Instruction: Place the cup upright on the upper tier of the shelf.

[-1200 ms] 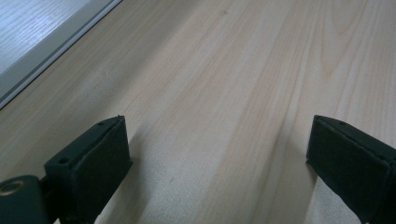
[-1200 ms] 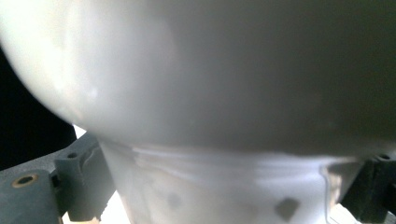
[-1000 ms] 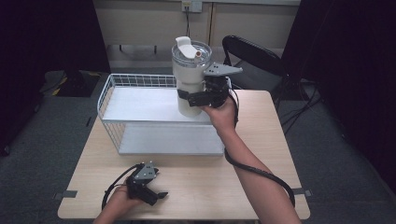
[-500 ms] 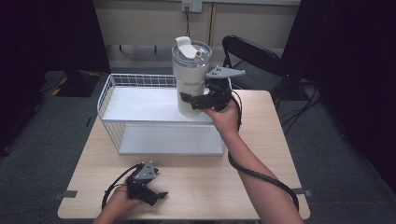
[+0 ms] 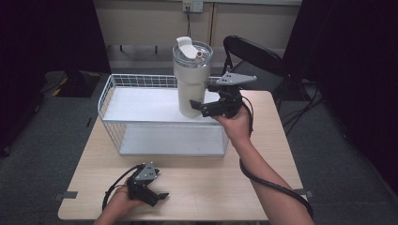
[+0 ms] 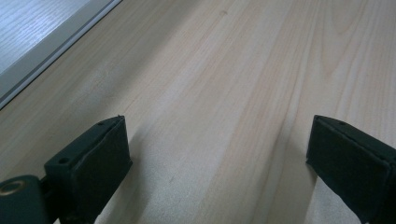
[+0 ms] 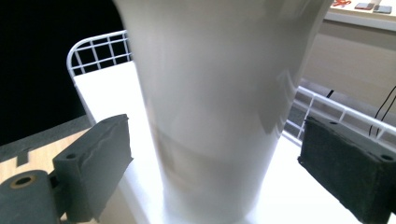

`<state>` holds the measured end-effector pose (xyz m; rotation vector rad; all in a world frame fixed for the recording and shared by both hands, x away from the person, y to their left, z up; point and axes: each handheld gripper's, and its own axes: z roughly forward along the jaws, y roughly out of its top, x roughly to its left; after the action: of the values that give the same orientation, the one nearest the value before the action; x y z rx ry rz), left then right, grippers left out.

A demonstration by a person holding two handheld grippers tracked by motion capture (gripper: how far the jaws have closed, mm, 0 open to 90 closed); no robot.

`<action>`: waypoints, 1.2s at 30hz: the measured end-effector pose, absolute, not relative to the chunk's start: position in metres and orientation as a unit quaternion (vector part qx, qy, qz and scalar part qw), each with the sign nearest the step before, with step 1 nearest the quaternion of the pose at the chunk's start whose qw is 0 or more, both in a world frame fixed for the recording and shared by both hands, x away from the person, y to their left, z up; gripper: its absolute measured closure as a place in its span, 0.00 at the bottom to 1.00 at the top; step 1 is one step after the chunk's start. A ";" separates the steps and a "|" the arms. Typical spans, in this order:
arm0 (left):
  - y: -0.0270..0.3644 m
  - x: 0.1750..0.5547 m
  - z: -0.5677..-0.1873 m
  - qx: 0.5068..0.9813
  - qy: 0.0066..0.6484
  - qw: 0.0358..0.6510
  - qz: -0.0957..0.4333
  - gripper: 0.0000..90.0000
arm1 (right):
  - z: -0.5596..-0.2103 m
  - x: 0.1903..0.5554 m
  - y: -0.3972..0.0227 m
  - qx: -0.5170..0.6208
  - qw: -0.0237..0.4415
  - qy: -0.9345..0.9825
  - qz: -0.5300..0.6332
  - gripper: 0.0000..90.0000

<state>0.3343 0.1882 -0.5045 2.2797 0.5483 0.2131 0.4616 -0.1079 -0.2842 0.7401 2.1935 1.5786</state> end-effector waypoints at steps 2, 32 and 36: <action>0.188 0.334 -0.505 0.894 0.215 0.384 0.083 0.06 | -0.284 0.460 -0.110 0.259 0.170 0.772 0.555 0.09; 0.188 0.334 -0.505 0.893 0.216 0.385 0.085 0.06 | -0.301 0.402 -0.135 0.210 0.118 0.787 0.568 0.09; 0.188 0.334 -0.505 0.894 0.216 0.385 0.085 0.06 | -0.309 0.394 -0.136 0.202 0.111 0.792 0.566 0.09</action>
<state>0.3342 0.1881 -0.5048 2.2768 0.5498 0.2154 0.3940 -0.1363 -0.3088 0.5933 2.3267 1.6617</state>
